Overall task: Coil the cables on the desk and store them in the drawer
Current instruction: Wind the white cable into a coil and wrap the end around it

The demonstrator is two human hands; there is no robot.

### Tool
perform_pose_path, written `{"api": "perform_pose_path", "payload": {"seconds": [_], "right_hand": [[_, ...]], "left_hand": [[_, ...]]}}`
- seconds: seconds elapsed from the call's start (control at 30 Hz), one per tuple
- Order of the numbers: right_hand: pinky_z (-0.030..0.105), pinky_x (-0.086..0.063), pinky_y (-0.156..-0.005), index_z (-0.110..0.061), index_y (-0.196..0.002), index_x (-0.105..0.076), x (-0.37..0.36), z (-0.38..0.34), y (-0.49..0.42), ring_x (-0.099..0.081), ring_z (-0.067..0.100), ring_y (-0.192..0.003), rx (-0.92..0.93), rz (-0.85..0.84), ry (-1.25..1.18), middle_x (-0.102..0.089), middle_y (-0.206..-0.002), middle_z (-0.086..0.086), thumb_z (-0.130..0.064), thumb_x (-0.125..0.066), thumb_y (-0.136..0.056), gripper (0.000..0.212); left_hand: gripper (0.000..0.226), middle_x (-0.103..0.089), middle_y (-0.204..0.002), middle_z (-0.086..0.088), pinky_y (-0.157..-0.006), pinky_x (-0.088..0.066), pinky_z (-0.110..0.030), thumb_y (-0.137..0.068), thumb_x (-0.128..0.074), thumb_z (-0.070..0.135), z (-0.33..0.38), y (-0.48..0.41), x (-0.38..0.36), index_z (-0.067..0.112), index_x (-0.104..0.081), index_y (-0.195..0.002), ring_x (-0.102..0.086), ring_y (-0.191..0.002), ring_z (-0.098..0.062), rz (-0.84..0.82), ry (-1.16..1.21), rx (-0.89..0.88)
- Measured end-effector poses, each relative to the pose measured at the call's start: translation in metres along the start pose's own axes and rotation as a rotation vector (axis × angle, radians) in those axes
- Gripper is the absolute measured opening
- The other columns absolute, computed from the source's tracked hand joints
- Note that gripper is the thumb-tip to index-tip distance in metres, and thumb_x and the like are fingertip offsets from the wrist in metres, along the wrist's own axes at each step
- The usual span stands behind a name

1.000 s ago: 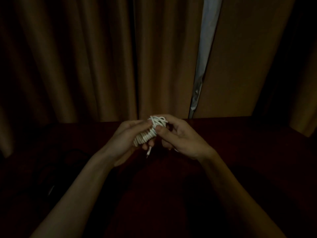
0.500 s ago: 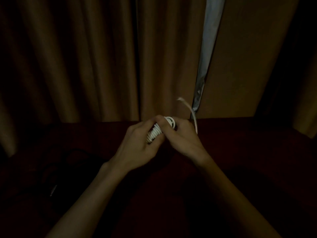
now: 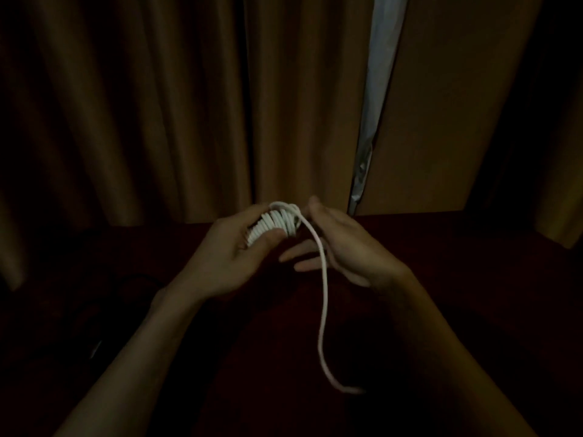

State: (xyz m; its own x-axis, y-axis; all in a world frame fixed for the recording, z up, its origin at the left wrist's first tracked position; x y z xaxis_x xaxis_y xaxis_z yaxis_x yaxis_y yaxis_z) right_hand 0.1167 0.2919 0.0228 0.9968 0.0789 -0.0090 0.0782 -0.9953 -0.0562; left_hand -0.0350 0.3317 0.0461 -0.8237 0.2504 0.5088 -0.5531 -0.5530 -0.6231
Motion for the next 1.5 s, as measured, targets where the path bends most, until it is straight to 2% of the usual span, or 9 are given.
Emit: {"api": "perform_pose_path", "payload": {"seconds": [0.17,0.3,0.47,0.6,0.77,0.97,1.13,1.3,1.5], "right_hand": [[0.032,-0.058,-0.060,-0.024,-0.134,-0.058,-0.006,0.005,0.005,-0.073,0.027,-0.068,-0.116,-0.133,-0.011,-0.067,-0.110,0.008,-0.058,-0.050,-0.097,0.051],[0.017,-0.028,-0.042,-0.014,-0.126,-0.058,-0.006,0.008,-0.006,-0.032,0.001,-0.043,-0.013,-0.073,-0.010,-0.050,-0.079,-0.002,-0.037,-0.054,-0.104,0.033],[0.020,-0.017,-0.048,-0.013,-0.122,-0.058,-0.008,0.006,-0.010,-0.027,0.002,-0.048,0.043,-0.089,-0.244,-0.042,-0.071,-0.007,-0.041,-0.050,-0.104,0.035],[0.015,-0.027,-0.045,-0.009,-0.132,-0.052,-0.011,0.007,-0.012,-0.033,0.001,-0.047,0.146,-0.112,-0.268,-0.050,-0.073,-0.009,-0.021,-0.048,-0.106,0.029],[0.017,-0.036,-0.048,-0.017,-0.143,-0.049,-0.005,-0.003,-0.009,-0.046,0.003,-0.054,0.272,-0.038,-0.082,-0.060,-0.085,0.001,-0.026,-0.064,-0.090,0.056],[0.018,-0.046,-0.058,-0.011,-0.124,-0.060,0.000,-0.008,0.002,-0.062,0.009,-0.075,0.320,0.009,0.215,-0.066,-0.084,-0.003,-0.029,-0.062,-0.097,0.032],[0.042,-0.055,-0.066,-0.011,-0.089,-0.066,0.005,-0.010,-0.001,-0.063,0.003,-0.065,0.401,0.320,0.566,-0.063,-0.067,-0.005,-0.044,-0.052,-0.103,0.038],[0.015,-0.038,-0.053,-0.012,-0.076,-0.064,0.007,-0.011,-0.001,-0.055,0.000,-0.058,0.411,0.451,0.571,-0.058,-0.061,-0.008,-0.047,-0.059,-0.098,0.042],[0.015,-0.034,-0.049,-0.017,-0.063,-0.052,0.011,-0.007,-0.003,-0.048,0.000,-0.048,0.388,0.548,0.544,-0.048,-0.049,-0.014,-0.056,-0.061,-0.092,0.049]], "left_hand": [[0.036,-0.070,-0.118,0.006,-0.088,-0.053,-0.027,-0.099,-0.062,0.026,0.000,0.000,-0.002,0.013,-0.062,-0.132,-0.067,-0.105,-0.004,0.006,-0.329,-0.174],[0.028,-0.072,-0.111,0.013,-0.082,-0.048,-0.013,-0.100,-0.063,0.026,-0.003,0.001,-0.001,0.020,-0.065,-0.128,-0.067,-0.099,0.005,0.068,-0.255,-0.058],[0.022,-0.073,-0.098,0.025,-0.076,-0.047,-0.010,-0.099,-0.064,0.022,-0.008,-0.001,-0.001,0.029,-0.068,-0.119,-0.068,-0.089,0.007,0.166,-0.013,0.112],[0.013,-0.065,-0.070,0.015,-0.056,-0.043,-0.018,-0.100,-0.061,0.021,-0.015,-0.002,-0.005,0.024,-0.071,-0.106,-0.055,-0.059,0.002,0.167,0.171,0.237],[0.037,-0.064,-0.089,-0.010,-0.046,-0.037,-0.019,-0.092,-0.058,0.027,-0.015,0.001,-0.027,-0.002,-0.067,-0.113,-0.051,-0.063,-0.010,-0.005,0.826,0.519],[0.049,-0.067,-0.088,-0.014,-0.043,-0.039,-0.017,-0.093,-0.055,0.032,-0.015,0.005,-0.034,-0.007,-0.064,-0.121,-0.057,-0.061,-0.012,-0.160,0.869,0.618],[0.030,-0.071,-0.096,-0.010,-0.054,-0.048,-0.021,-0.093,-0.064,0.023,-0.012,0.006,-0.030,0.005,-0.069,-0.117,-0.064,-0.072,-0.015,-0.210,0.620,0.568],[0.028,-0.074,-0.093,-0.001,-0.058,-0.052,-0.024,-0.095,-0.066,0.007,-0.007,0.004,-0.027,0.012,-0.064,-0.123,-0.068,-0.073,-0.016,-0.083,0.412,0.439],[0.040,-0.074,-0.100,0.012,-0.073,-0.054,-0.024,-0.088,-0.075,0.030,0.006,0.002,-0.018,0.023,-0.066,-0.126,-0.069,-0.088,0.003,0.080,-0.231,0.057]]}}
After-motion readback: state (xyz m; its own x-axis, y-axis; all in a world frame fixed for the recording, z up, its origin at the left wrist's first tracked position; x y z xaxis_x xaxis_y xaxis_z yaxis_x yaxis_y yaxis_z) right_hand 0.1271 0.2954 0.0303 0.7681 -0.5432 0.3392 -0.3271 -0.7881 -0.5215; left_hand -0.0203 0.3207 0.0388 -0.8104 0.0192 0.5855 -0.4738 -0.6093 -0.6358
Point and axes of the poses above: each hand's wrist, its own y-axis away from the middle knuckle, its own x-axis out of the back of the hand, z = x × y, the point moved 6 cm from there along -y, towards the middle knuckle
